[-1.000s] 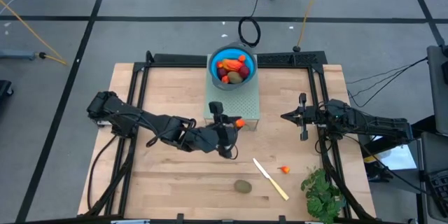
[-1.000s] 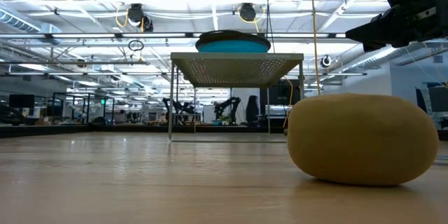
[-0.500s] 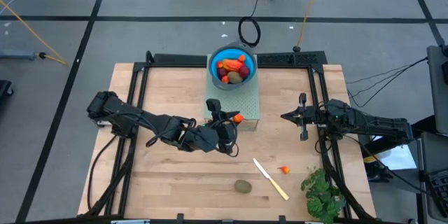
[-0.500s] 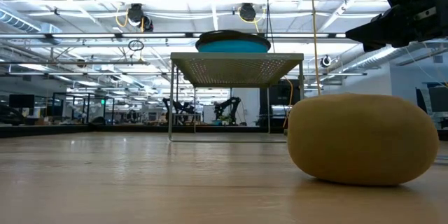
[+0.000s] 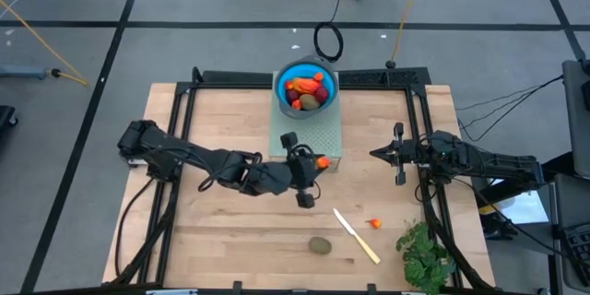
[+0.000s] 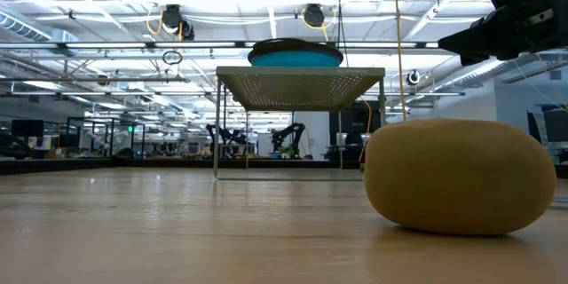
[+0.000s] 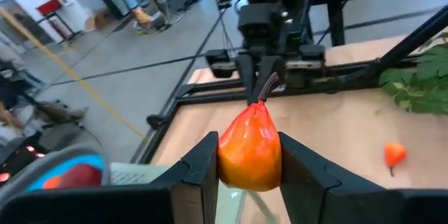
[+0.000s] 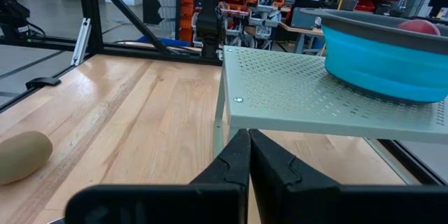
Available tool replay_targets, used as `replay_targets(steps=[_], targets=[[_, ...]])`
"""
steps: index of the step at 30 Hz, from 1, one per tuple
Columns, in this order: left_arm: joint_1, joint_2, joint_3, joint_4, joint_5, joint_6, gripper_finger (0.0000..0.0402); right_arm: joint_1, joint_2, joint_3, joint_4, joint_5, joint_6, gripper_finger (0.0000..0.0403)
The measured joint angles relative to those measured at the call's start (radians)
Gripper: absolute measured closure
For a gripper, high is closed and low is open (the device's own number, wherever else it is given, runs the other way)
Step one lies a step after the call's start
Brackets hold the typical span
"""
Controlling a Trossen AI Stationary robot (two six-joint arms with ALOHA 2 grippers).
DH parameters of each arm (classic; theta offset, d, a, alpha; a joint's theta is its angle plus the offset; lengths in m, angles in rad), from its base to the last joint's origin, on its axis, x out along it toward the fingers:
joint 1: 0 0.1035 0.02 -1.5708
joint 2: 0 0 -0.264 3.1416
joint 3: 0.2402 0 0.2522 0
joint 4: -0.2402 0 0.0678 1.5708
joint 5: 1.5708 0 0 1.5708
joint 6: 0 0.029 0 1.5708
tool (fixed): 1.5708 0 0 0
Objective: Pick & Place Fruit
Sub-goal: Put the peach into the blue strainer bowl on the shelf
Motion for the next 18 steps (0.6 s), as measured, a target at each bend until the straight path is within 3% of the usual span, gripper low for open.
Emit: replay_targets(steps=[5,18], targets=[[0.002,0.021,0.000,0.130,0.065,0.103,0.0282,0.000,0.000,0.000,0.000,0.000,0.000,0.0403],[0.007,0.034,0.000,0.432,0.358,0.287,0.0282,0.000,0.000,0.000,-0.002,0.000,0.000,0.0403]])
